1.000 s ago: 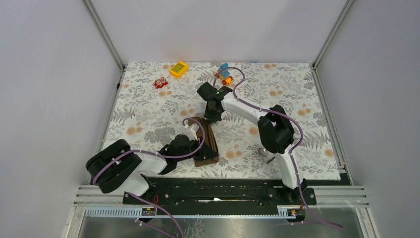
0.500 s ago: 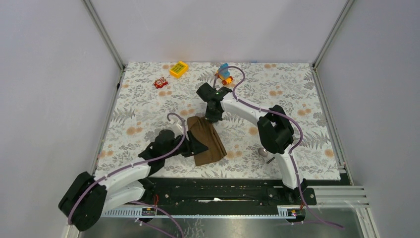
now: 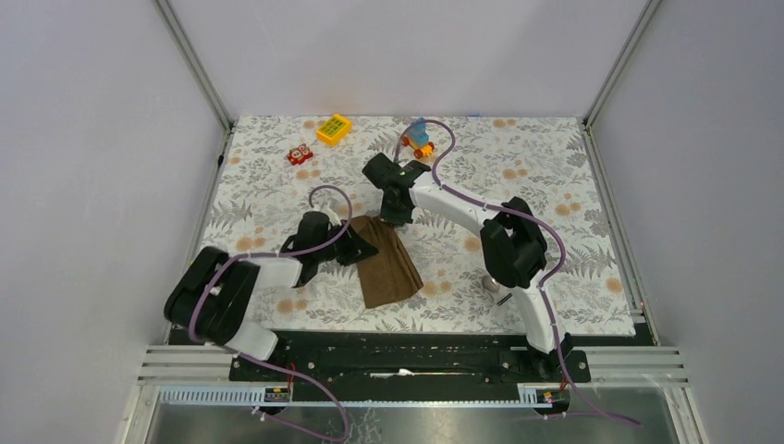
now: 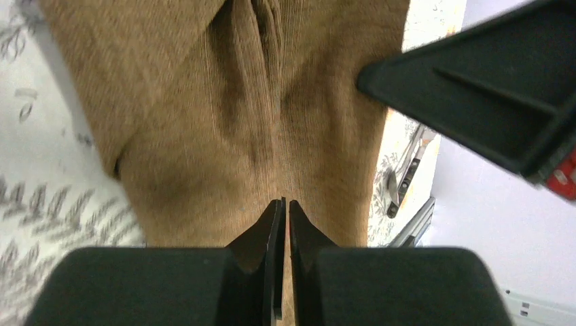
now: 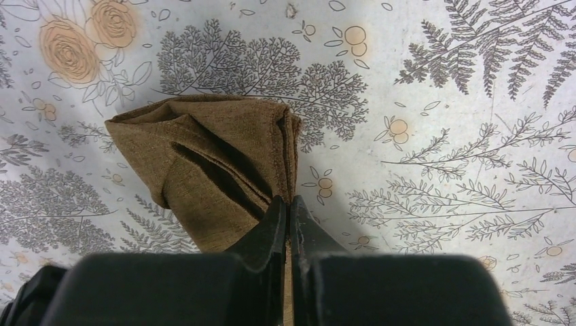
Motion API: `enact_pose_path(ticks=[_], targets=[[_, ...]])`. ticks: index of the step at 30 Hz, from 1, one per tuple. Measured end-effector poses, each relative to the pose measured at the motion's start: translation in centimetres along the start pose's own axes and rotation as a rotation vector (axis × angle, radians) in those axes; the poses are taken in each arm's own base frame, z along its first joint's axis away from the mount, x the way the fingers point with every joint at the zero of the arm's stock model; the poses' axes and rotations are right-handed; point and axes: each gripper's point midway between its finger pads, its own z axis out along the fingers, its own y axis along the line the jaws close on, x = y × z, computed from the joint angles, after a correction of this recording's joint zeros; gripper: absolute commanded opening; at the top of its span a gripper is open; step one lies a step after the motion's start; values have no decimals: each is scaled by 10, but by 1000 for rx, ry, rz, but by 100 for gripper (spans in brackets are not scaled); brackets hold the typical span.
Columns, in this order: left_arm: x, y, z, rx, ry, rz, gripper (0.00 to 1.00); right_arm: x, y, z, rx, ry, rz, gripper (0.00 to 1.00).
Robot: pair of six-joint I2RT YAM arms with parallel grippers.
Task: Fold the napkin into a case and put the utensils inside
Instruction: Fold the 2/3-rectangle-folded napkin at the center of the board.
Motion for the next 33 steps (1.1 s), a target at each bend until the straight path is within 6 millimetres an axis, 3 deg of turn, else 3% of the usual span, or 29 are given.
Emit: enact_pose_path(ticks=[6, 8, 15, 19, 21, 26, 29, 33], targets=[[-5, 13, 27, -12, 16, -11, 4, -2, 8, -5, -17, -6, 3, 0], [-2, 20, 30, -34, 32, -26, 3, -1, 11, -6, -23, -6, 9, 0], [-11, 20, 38, -67, 44, -54, 1, 10, 32, -6, -95, 52, 77, 0], [-13, 19, 40, -77, 51, -57, 2, 25, 44, 7, -157, 106, 154, 0], [-13, 20, 40, -87, 59, -60, 6, 34, 43, 17, -161, 128, 198, 0], [-12, 20, 35, -112, 78, -45, 18, 34, 43, 21, -196, 121, 298, 0], [-12, 15, 22, -130, 78, -23, 25, 34, 48, 18, -221, 125, 327, 0], [-19, -5, 0, -97, 43, 22, 33, 34, 50, 18, -234, 128, 348, 0]])
